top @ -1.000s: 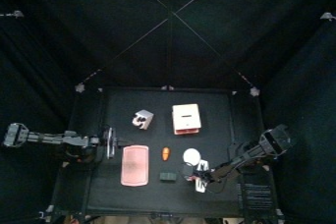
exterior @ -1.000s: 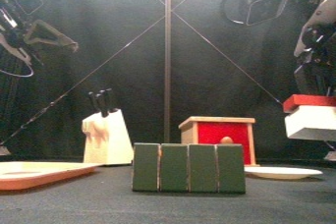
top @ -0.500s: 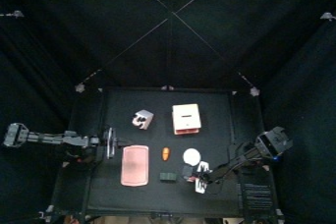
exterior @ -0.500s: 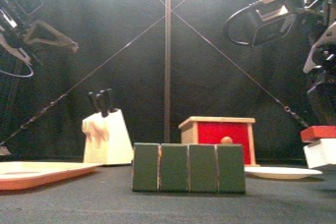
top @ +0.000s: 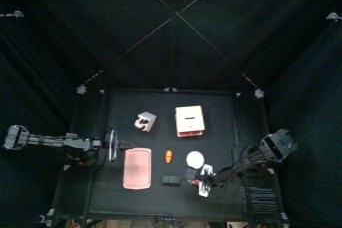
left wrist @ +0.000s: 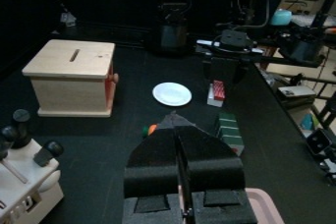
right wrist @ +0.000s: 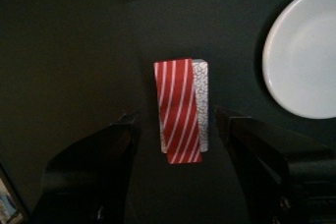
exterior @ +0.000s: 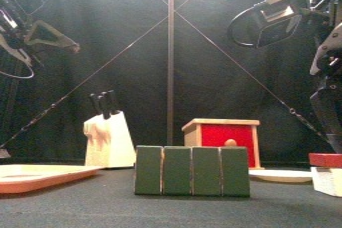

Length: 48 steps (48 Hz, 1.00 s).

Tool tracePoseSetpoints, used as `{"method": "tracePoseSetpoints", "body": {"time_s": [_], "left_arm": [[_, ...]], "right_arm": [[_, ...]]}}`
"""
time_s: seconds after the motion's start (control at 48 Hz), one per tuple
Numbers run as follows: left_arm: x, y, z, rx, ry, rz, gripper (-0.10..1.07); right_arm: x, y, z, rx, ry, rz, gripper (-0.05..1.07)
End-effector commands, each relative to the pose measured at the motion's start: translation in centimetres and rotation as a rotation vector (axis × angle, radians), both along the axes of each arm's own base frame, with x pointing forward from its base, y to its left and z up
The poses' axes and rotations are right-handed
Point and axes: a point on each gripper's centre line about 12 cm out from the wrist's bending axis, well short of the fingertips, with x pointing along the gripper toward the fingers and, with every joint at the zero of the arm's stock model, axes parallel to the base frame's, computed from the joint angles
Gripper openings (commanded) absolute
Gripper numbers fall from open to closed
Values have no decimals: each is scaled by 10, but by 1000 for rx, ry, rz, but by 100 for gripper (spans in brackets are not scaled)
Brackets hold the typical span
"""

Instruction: Put salmon sushi below plate

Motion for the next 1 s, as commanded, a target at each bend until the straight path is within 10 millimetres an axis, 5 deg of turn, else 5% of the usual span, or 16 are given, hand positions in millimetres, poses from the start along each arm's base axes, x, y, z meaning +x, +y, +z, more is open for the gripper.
{"method": "tracePoseSetpoints", "body": {"time_s": [0.0, 0.979], "left_arm": [[2, 0, 5, -1, -20, 1, -2], [2, 0, 6, 2, -21, 1, -2]], "right_arm": [[3, 4, 10, 13, -31, 11, 93], [8, 4, 18, -11, -42, 24, 93]]}}
